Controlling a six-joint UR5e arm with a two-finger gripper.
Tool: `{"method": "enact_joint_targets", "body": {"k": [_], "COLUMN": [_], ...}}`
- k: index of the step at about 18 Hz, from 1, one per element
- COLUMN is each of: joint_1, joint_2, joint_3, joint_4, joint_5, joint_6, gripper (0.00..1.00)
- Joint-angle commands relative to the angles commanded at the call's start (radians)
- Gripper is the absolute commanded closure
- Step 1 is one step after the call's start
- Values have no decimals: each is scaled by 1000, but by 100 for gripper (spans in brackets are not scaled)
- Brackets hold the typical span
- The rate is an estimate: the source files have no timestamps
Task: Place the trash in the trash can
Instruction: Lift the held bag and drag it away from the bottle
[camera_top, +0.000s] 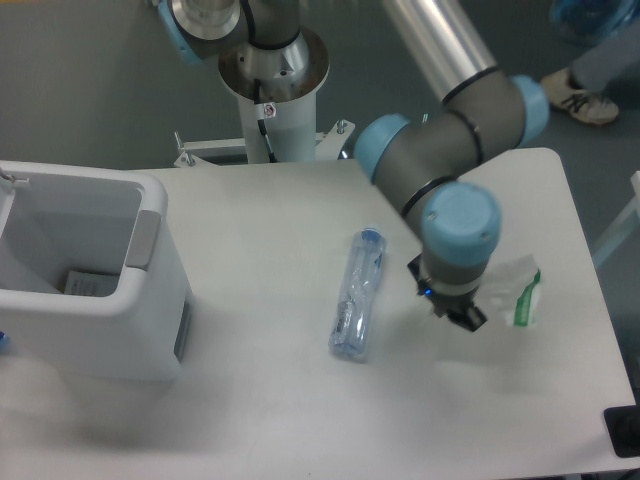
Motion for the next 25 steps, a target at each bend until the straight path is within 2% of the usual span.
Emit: {"method": "enact_joint_targets", "body": {"k": [4,9,13,16,19,25], "joint_1": [22,57,71,78,94,94], "joint_2": [-3,0,2,8,21,28], "joint_3": [46,92,135,187,198,204], "joint_4": [-5,-37,-46,-124,-161,-166], "joint_5": [-29,-60,-91,-91,-91,-97], "joint_6": [-70,-78,-136,-160,-160,-181], "gripper": [100,100,100,100,100,100]}}
